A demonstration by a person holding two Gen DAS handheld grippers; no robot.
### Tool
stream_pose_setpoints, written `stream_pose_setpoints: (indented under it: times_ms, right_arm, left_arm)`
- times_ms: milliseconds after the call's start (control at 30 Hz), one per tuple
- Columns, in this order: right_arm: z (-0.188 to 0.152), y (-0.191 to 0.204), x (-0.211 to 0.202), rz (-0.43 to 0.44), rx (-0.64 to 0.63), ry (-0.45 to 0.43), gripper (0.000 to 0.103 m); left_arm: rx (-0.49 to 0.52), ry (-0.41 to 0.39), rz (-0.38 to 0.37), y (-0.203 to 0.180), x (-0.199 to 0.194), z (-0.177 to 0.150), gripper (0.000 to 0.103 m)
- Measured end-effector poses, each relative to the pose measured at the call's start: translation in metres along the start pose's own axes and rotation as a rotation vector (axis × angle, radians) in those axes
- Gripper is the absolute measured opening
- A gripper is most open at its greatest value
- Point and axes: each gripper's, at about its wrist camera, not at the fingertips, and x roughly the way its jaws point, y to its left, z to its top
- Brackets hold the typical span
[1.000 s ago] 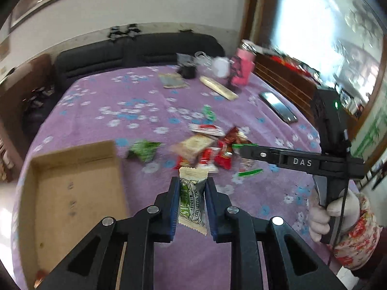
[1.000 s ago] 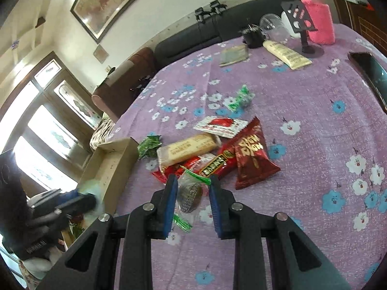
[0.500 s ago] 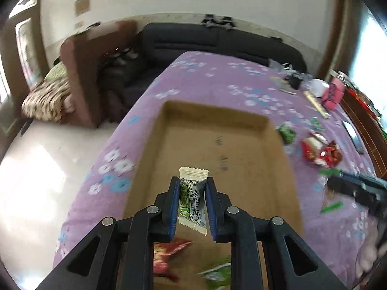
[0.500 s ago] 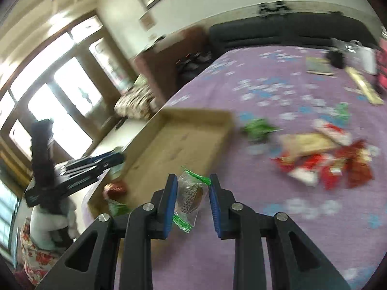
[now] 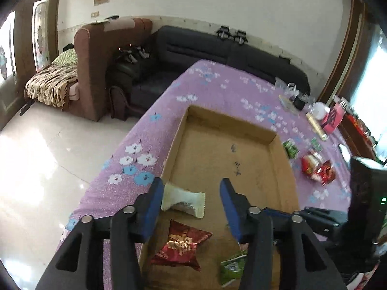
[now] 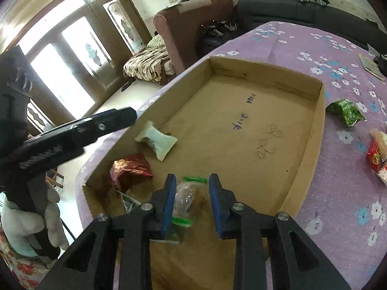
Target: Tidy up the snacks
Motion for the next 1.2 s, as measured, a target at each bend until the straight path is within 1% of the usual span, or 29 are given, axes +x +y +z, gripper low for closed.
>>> stream_pose_setpoints:
  times_ms: [33,67,100,200,233,333,400,467,500,600,667,733,800,833,867,967,1033,1067,1133,1200]
  right_arm:
    - [0.0,0.0,-0.003,-0.003,-0.003,-0.01,0.037]
    - [-0.001,0.0,-0.007,-0.008,-0.005,-0.021,0.038]
    - [-0.001,-0.002,-0.015,-0.012,-0.006,-0.038,0.038]
    - [-0.004,-0.014,-0.04,-0.031,0.009,-0.087,0.042]
    - [-0.006,-0.022,-0.051,-0.043,0.021,-0.11,0.045]
    - [-0.014,-0.046,-0.085,-0.081,0.069,-0.175,0.049]
    - [-0.019,-0.071,-0.104,-0.115,0.112,-0.218,0.053]
    - [-0.026,-0.094,-0.121,-0.16,0.151,-0.251,0.06]
    - [-0.031,-0.108,-0.13,-0.186,0.178,-0.268,0.06]
    - [-0.044,-0.164,-0.154,-0.241,0.307,-0.282,0.061]
    - [-0.053,-0.197,-0.168,-0.258,0.395,-0.295,0.061]
    - [-0.061,-0.228,-0.179,-0.293,0.461,-0.305,0.06]
    - [-0.065,-0.25,-0.185,-0.329,0.504,-0.311,0.06]
    - [-0.066,-0.257,-0.187,-0.332,0.516,-0.31,0.06]
    - [-0.065,-0.266,-0.186,-0.325,0.531,-0.305,0.06]
    - [-0.057,-0.274,-0.179,-0.315,0.537,-0.287,0.06]
    - [-0.049,-0.275,-0.17,-0.321,0.521,-0.278,0.06]
    - [-0.045,-0.276,-0.164,-0.338,0.499,-0.26,0.06]
    - [-0.038,-0.275,-0.151,-0.4,0.45,-0.227,0.06]
    - [-0.036,-0.277,-0.139,-0.425,0.416,-0.215,0.06]
  left_arm:
    - [-0.003,-0.017,-0.016,-0.001,-0.006,0.001,0.062]
    - [-0.007,-0.035,-0.032,-0.004,-0.011,0.001,0.069]
    - [-0.008,-0.046,-0.043,-0.006,-0.016,0.002,0.071]
    - [-0.008,-0.089,-0.119,-0.02,-0.033,0.004,0.072]
    - [-0.008,-0.097,-0.137,-0.023,-0.036,0.006,0.072]
    - [0.002,-0.117,-0.166,-0.042,-0.041,0.007,0.072]
    - [0.015,-0.12,-0.171,-0.053,-0.041,0.007,0.072]
    - [0.028,-0.104,-0.184,-0.065,-0.035,0.006,0.072]
    - [0.03,-0.097,-0.191,-0.069,-0.033,0.005,0.072]
    - [0.045,-0.071,-0.223,-0.083,-0.025,0.002,0.072]
    - [0.065,-0.053,-0.229,-0.092,-0.018,0.0,0.072]
    - [0.082,-0.029,-0.229,-0.101,-0.009,-0.002,0.072]
    - [0.094,-0.005,-0.23,-0.111,0.0,-0.002,0.072]
    - [0.1,0.004,-0.234,-0.117,0.005,-0.002,0.072]
    - [0.108,0.012,-0.238,-0.123,0.009,-0.001,0.072]
    - [0.132,0.038,-0.247,-0.138,0.022,0.001,0.072]
    - [0.165,0.062,-0.249,-0.152,0.033,0.002,0.072]
    - [0.179,0.07,-0.248,-0.157,0.036,0.003,0.072]
    - [0.226,0.094,-0.248,-0.174,0.047,0.005,0.072]
    - [0.281,0.112,-0.245,-0.191,0.057,0.008,0.072]
